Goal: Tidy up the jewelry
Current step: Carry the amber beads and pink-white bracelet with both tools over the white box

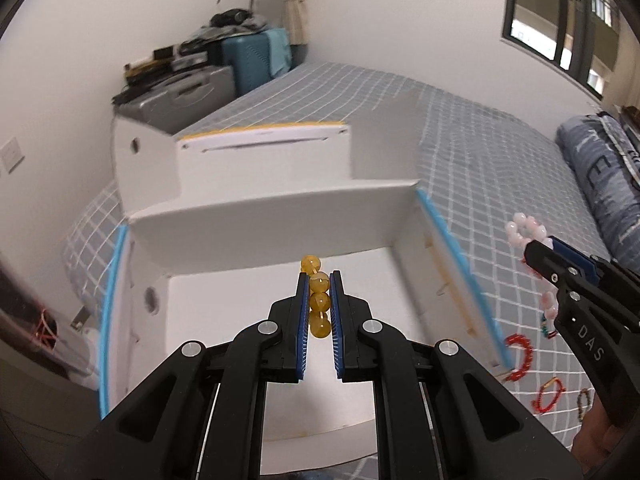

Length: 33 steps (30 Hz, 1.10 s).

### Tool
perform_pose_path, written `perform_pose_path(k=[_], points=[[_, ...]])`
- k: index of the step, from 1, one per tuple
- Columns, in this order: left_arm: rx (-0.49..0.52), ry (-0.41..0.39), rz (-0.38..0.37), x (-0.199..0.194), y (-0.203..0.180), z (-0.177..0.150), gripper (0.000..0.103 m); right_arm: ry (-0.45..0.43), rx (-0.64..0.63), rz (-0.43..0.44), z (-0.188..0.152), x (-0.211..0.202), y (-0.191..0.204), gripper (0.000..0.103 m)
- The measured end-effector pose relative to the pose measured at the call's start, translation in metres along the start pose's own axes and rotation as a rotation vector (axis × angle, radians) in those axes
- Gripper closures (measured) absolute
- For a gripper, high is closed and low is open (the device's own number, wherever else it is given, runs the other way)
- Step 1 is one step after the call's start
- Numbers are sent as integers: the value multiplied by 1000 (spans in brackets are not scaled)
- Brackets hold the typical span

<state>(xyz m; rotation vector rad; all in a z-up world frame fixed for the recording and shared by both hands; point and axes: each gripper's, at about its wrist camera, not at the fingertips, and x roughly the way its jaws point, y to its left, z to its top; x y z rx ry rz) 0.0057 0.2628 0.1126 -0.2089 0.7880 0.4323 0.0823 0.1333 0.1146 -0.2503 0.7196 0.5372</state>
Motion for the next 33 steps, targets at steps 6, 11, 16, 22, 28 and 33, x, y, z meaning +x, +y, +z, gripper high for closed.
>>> perform_pose_path(k=[6, 11, 16, 22, 28, 33], points=[[-50, 65, 45, 22, 35, -17, 94, 45, -41, 48, -2, 29, 40, 84], [-74, 123, 55, 39, 56, -31, 94, 108, -60, 69, -8, 56, 60, 84], [-84, 165, 61, 51, 65, -36, 94, 171, -69, 65, -14, 76, 66, 84], [-90, 212, 64, 63, 68, -41, 94, 235, -62, 63, -19, 92, 67, 84], [-90, 217, 69, 68, 69, -42, 94, 263, -55, 55, -21, 101, 67, 84], [-87, 237, 72, 73, 69, -41, 93, 274, -57, 58, -22, 105, 70, 83]])
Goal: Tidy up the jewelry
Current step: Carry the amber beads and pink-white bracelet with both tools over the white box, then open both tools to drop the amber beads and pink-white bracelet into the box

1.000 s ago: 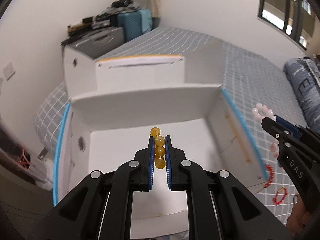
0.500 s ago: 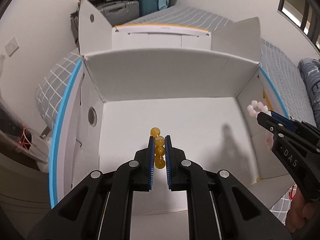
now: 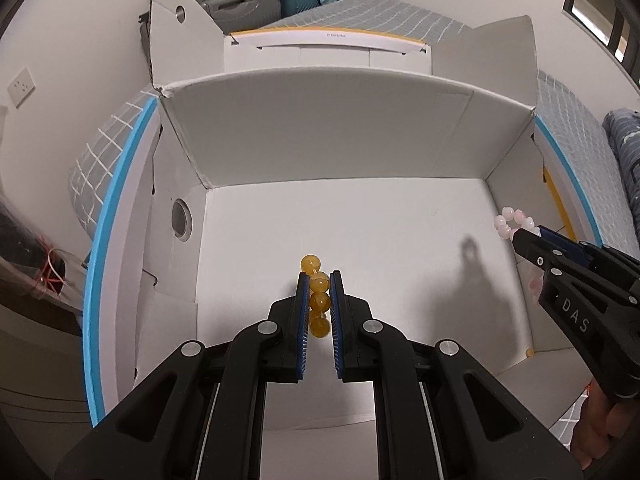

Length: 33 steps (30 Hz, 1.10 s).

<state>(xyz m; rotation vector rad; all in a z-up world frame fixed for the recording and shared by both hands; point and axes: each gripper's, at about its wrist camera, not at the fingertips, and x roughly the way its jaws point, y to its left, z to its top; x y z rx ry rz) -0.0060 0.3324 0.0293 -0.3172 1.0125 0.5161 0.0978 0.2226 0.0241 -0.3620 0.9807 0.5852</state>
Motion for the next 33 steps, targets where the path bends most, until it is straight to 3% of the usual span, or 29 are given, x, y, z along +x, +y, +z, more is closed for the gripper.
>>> perform_pose_path(k=[7, 12, 16, 21, 27, 33], points=[[12, -6, 23, -2, 0, 2, 92, -11, 0, 3, 1, -2, 1, 73], [-9, -29, 25, -11, 7, 2, 58, -50, 11, 4, 2, -14, -1, 53], [-18, -72, 32, -23, 9, 4, 41, -110, 27, 0, 3, -35, -6, 35], [-13, -127, 34, -38, 5, 7, 21, -168, 60, -18, 3, -57, -19, 23], [-3, -155, 11, -48, -5, 9, 8, -217, 98, -48, -3, -77, -44, 10], [25, -191, -11, -62, -27, 6, 6, -237, 118, -89, -15, -95, -72, 8]])
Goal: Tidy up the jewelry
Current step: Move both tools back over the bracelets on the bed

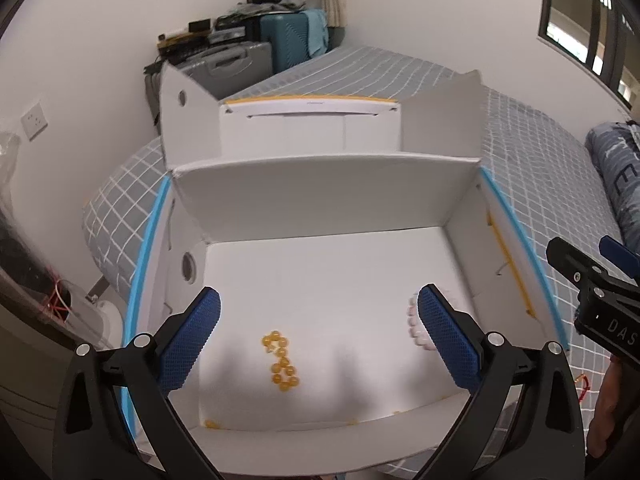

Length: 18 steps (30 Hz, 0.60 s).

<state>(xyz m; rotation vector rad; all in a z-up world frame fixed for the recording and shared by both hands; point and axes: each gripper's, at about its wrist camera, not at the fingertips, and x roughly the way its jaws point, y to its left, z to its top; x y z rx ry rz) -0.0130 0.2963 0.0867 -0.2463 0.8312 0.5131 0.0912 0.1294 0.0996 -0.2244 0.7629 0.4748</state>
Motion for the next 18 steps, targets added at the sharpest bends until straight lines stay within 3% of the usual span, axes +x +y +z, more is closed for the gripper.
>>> perform_pose_path(k=[12, 18], points=[[66, -25, -77, -22, -69, 2, 6, -43, 65, -103, -19, -49, -76, 8], [109, -18, -147, -33, -121, 9, 6, -26, 142, -190, -46, -78, -133, 8]])
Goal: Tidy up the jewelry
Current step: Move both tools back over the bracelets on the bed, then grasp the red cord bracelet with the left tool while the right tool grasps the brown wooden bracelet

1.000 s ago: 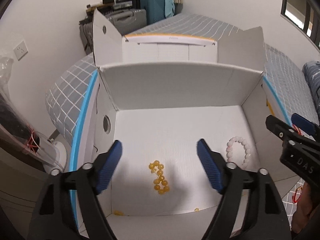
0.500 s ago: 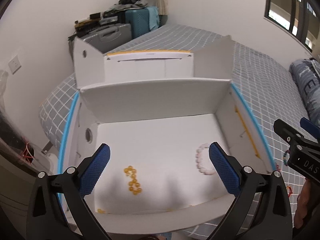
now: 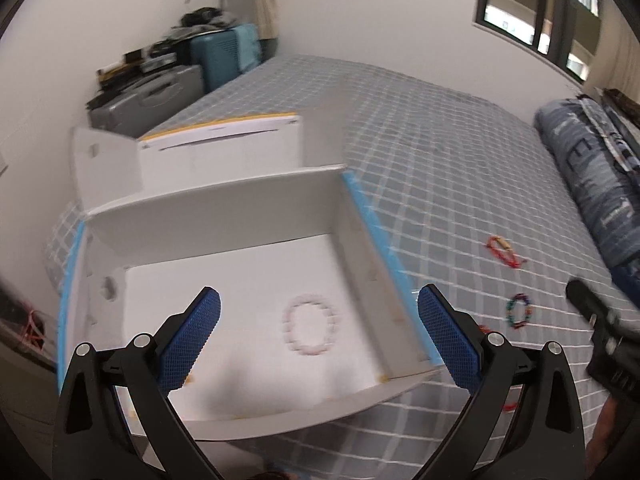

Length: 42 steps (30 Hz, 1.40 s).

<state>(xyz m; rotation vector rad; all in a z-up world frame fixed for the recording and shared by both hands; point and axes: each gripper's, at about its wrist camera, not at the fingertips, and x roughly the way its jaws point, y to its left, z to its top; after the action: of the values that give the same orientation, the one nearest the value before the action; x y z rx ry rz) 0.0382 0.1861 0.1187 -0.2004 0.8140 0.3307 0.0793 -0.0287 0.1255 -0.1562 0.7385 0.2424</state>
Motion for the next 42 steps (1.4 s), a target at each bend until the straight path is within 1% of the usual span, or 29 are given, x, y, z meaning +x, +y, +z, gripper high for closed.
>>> perform_pose_path(k=[5, 6, 8, 10, 14, 16, 18, 23, 26, 31, 33, 36, 41, 42], points=[[70, 16, -71, 4, -62, 13, 6, 28, 58, -71, -25, -8, -55, 8], [88, 28, -101, 8, -79, 15, 6, 34, 72, -81, -31, -8, -66, 8], [108, 52, -137, 15, -101, 16, 6, 53, 110, -102, -47, -7, -93, 8], [135, 72, -159, 23, -124, 16, 6, 74, 140, -124, -62, -3, -116, 8], [195, 99, -179, 42, -170, 16, 6, 127, 193, -155, -88, 6, -155, 8], [225, 118, -188, 56, -195, 17, 6, 148, 220, -153, -101, 13, -172, 8], [244, 133, -187, 67, -211, 17, 6, 185, 234, -166, -114, 20, -183, 8], [292, 193, -187, 112, -252, 18, 6, 217, 254, -168, -142, 27, -198, 8], [313, 226, -176, 140, -269, 18, 6, 247, 263, -159, -159, 35, -201, 8], [333, 249, -161, 178, -289, 23, 6, 286, 257, -133, -179, 47, -197, 8], [342, 257, -158, 192, -295, 24, 6, 296, 250, -122, -182, 51, -194, 8], [348, 292, -161, 220, -304, 20, 6, 313, 234, -109, -186, 58, -190, 8], [342, 329, -167, 249, -311, 13, 6, 348, 220, -104, -192, 73, -189, 8], [341, 330, -166, 253, -313, 12, 6, 357, 219, -105, -193, 75, -189, 10]])
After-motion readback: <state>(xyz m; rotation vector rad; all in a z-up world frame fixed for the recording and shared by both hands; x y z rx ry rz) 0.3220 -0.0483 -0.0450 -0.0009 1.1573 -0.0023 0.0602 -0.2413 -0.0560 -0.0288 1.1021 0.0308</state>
